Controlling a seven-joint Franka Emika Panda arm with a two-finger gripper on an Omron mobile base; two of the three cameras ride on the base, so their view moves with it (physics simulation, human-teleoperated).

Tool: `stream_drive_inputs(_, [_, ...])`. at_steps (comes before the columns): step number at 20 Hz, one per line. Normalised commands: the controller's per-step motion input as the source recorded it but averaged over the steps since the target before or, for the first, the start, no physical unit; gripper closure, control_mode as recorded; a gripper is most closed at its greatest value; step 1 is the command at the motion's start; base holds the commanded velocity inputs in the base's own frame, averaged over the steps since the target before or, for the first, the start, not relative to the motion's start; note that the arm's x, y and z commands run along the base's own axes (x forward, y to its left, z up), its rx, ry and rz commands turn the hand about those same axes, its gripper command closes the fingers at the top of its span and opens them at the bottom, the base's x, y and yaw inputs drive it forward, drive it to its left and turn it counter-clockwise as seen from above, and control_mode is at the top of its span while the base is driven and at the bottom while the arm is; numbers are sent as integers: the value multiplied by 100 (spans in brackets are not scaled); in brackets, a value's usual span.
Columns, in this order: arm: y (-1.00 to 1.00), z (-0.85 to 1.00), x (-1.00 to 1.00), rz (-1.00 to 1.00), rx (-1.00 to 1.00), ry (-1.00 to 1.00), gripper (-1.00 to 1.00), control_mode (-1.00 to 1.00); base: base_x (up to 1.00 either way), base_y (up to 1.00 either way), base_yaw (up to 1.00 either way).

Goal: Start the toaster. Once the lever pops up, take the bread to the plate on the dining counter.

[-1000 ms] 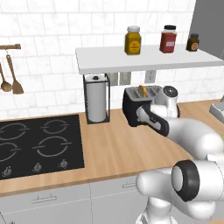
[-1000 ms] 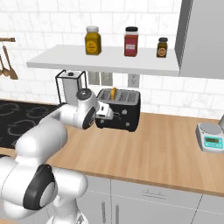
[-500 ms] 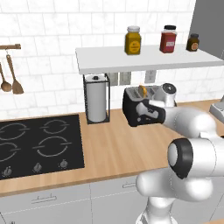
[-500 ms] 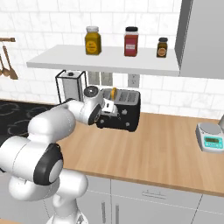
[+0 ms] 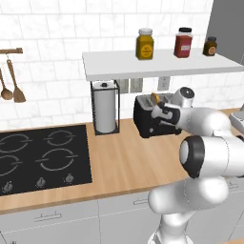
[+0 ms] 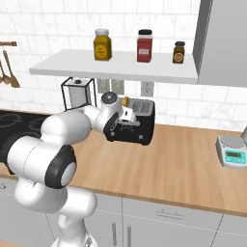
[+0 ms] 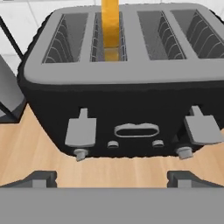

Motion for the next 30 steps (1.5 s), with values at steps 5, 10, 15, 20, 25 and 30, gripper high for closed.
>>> stream_drive_inputs(5, [-6,0,18,0,0,0,-100,-100,0,0,0])
stream_drive_inputs(10, [-10,-4,18,0,0,0,-100,-100,0,0,0])
stream_drive_inputs(15, [-1,-3,0,0,0,0,-100,-100,0,0,0])
stream_drive_inputs(20, [0,-7,7,0,0,0,-100,-100,0,0,0])
stream_drive_inputs(25, [0,-2,15,0,0,0,-100,-100,0,0,0])
stream_drive_inputs(30, [0,-10,9,0,0,0,-100,-100,0,0,0])
